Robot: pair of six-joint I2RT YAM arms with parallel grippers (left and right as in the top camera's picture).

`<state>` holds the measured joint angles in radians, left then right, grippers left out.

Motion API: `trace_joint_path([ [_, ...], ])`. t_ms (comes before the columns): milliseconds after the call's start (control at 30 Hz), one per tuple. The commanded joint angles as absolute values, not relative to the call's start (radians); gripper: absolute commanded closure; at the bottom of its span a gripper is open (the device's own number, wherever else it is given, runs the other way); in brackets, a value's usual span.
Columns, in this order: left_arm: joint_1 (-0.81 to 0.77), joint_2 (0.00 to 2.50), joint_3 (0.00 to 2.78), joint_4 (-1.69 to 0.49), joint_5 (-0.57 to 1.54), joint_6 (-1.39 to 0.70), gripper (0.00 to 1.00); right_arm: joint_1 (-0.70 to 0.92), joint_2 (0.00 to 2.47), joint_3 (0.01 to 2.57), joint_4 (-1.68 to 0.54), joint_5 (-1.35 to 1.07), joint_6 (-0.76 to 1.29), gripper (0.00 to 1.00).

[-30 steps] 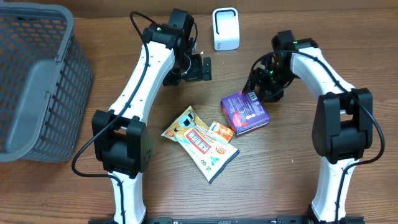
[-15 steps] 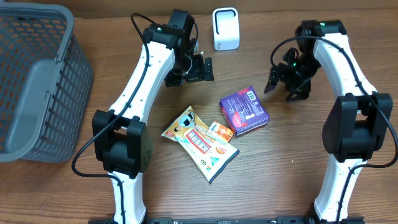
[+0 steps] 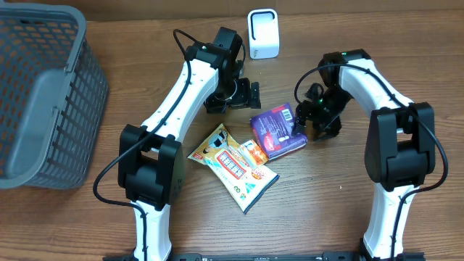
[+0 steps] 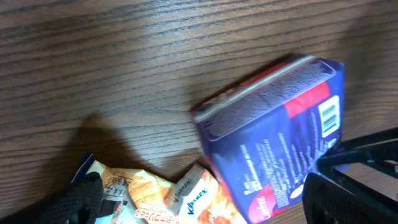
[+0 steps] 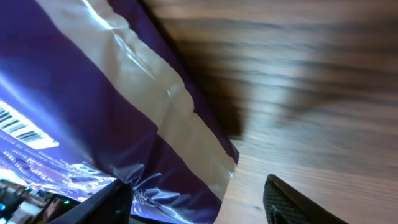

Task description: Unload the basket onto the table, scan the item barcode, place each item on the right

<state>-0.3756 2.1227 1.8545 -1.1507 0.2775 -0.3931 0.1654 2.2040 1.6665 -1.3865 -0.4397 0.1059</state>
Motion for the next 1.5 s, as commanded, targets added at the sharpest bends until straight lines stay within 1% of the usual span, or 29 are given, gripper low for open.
trace_joint_path([
  [0,-0.374,2.123,1.848,-1.147,0.289,-0.408,0.06,0.19,2.186,1.654,-1.327,-0.555,0.142,0.34],
  [100,-0.375,2.123,1.848,-1.147,0.289,-0.408,0.06,0.195,2.186,1.654,-1.279,-0.583,0.2,0.35],
  [167,-0.377,2.123,1.847,-1.148,0.289,-0.408,0.06,0.196,2.186,1.656,-1.237,-0.587,0.262,0.37],
  [300,-0.379,2.123,1.841,-1.147,0.289,-0.429,0.07,0.187,2.186,1.683,-1.244,-0.586,0.262,0.37],
  [400,-0.381,2.123,1.814,-1.144,0.289,-0.487,0.12,0.16,2.186,1.724,-1.28,-0.582,0.249,0.36],
  [433,-0.381,2.123,1.805,-1.141,0.289,-0.497,0.15,0.152,2.186,1.734,-1.291,-0.582,0.231,0.36],
  [500,-0.381,2.123,1.784,-1.127,0.29,-0.508,0.24,0.139,2.186,1.744,-1.307,-0.577,0.206,0.36],
  [533,-0.381,2.123,1.773,-1.12,0.293,-0.514,0.27,0.133,2.186,1.744,-1.311,-0.578,0.2,0.36],
  [667,-0.382,2.123,1.716,-1.069,0.356,-0.518,0.48,0.121,2.186,1.742,-1.311,-0.574,0.175,0.37],
  [767,-0.389,2.123,1.66,-1.013,0.387,-0.554,0.52,0.121,2.186,1.742,-1.311,-0.574,0.175,0.37],
  [900,-0.394,2.123,1.608,-0.939,0.398,-0.582,0.53,0.123,2.186,1.742,-1.31,-0.574,0.175,0.37],
  [1000,-0.395,2.123,1.581,-0.878,0.385,-0.582,0.54,0.123,2.186,1.741,-1.311,-0.574,0.183,0.4],
  [1167,-0.395,2.123,1.571,-0.776,0.357,-0.583,0.53,0.123,2.186,1.741,-1.311,-0.575,0.183,0.4],
  [1300,-0.392,2.123,1.571,-0.706,0.329,-0.577,0.47,0.123,2.186,1.741,-1.319,-0.575,0.183,0.4],
  [1400,-0.382,2.122,1.574,-0.678,0.331,-0.542,0.41,0.123,2.186,1.741,-1.324,-0.575,0.183,0.39],
  [1467,-0.371,2.122,1.579,-0.676,0.331,-0.527,0.39,0.123,2.186,1.74,-1.323,-0.575,0.183,0.39],
])
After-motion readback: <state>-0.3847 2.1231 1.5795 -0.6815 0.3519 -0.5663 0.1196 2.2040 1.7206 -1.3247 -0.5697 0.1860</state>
